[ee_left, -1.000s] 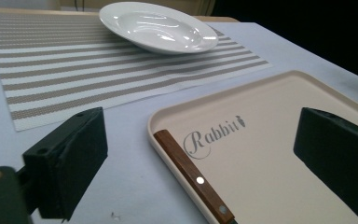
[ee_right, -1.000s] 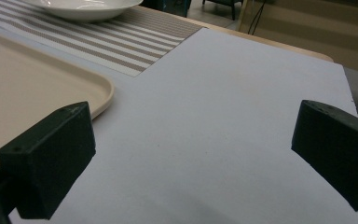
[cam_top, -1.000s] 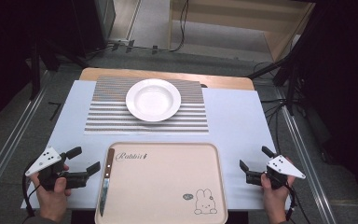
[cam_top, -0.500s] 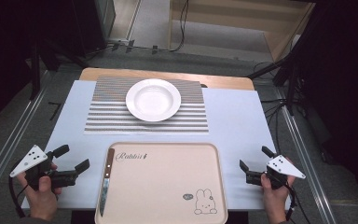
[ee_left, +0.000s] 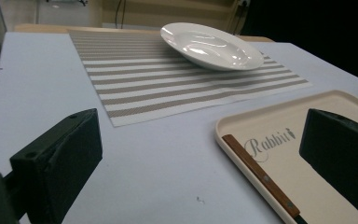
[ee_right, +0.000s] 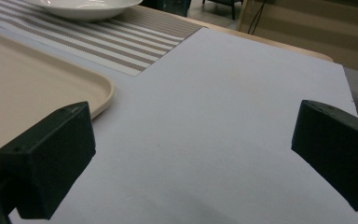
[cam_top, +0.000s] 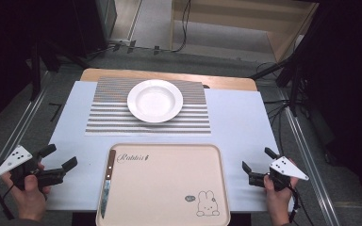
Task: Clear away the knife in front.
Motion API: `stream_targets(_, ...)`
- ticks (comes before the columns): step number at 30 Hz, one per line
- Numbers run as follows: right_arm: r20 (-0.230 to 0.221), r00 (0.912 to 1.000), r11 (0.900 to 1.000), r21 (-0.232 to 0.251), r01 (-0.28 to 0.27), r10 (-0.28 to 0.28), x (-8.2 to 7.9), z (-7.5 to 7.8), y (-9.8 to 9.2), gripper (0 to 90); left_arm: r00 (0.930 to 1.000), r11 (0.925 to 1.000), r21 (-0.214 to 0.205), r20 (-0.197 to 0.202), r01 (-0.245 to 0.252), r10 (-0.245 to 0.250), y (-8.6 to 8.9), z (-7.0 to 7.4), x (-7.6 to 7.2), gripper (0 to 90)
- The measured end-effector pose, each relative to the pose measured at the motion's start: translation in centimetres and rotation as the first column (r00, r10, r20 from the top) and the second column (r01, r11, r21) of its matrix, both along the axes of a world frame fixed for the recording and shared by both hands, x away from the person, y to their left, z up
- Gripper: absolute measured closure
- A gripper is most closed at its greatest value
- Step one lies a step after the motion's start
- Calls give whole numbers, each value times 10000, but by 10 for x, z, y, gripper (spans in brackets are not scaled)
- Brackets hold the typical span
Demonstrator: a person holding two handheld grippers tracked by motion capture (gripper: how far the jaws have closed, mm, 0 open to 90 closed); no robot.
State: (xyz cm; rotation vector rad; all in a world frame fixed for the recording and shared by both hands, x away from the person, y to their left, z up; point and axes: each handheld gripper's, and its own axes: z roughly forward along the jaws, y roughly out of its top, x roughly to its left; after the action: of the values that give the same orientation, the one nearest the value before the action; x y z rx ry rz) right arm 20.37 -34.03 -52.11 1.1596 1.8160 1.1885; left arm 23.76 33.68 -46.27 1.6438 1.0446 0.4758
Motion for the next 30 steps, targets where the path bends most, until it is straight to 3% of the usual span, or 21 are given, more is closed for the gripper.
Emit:
stream_targets(10, 2, 10000, 10000, -2, -2, 2, 0, 0, 0, 0, 9999, 9998, 119, 17, -160, 160, 14, -2, 2, 0)
stream_targets(21, -8, 10000, 10000, 14, -2, 2, 0, 0, 0, 0, 9995, 9995, -43, 73, -309, 310, 21, -6, 5, 0)
stream_targets(25, 6, 10000, 10000, -14, -6, 6, 0, 0, 0, 0, 9998, 9991, -401, -116, -164, 160, 23, -14, 7, 0)
stream_targets(30, -4, 10000, 10000, 10, 5, -5, 0, 0, 0, 0, 9995, 9985, -509, -226, -223, 211, 23, -19, 8, 0)
